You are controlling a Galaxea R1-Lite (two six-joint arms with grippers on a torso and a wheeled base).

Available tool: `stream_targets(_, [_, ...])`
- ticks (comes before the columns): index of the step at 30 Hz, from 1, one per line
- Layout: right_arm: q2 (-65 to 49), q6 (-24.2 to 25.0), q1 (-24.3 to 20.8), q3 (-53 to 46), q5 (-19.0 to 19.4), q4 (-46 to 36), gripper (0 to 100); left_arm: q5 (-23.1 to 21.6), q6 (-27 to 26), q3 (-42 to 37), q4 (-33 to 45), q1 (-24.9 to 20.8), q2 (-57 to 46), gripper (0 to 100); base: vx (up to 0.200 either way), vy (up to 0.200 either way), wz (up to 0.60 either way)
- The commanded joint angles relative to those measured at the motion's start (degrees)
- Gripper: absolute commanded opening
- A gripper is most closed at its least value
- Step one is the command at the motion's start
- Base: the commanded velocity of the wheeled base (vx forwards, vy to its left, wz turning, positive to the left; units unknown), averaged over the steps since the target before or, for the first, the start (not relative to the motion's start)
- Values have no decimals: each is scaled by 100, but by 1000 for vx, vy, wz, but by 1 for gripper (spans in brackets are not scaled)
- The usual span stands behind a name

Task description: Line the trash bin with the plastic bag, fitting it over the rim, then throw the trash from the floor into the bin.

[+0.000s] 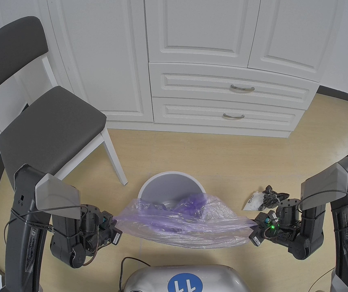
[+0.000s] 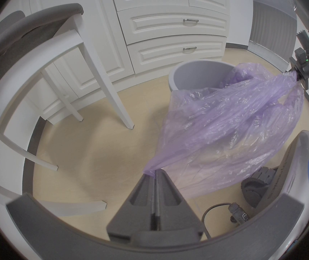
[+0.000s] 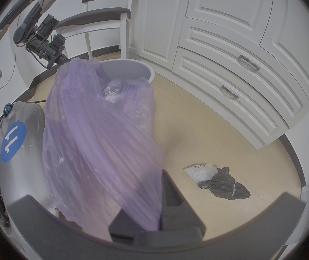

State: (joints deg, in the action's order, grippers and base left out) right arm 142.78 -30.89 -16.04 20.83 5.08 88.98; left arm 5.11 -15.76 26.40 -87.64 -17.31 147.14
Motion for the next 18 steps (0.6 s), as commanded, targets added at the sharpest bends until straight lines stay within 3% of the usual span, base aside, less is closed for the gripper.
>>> stream_targets(1, [-13,4,5,0,-16,58,0,-89,-6,-21,1,70,96,0,0,0,0])
stream_targets(12, [-74,-31,40,-71,-60,85,0,-168,-252,-4,1,395,96,0,0,0,0])
stream_targets(18, [-66,-49,40,-88,-60,102,0,-186,-243,31,-8,290,104,0,0,0,0])
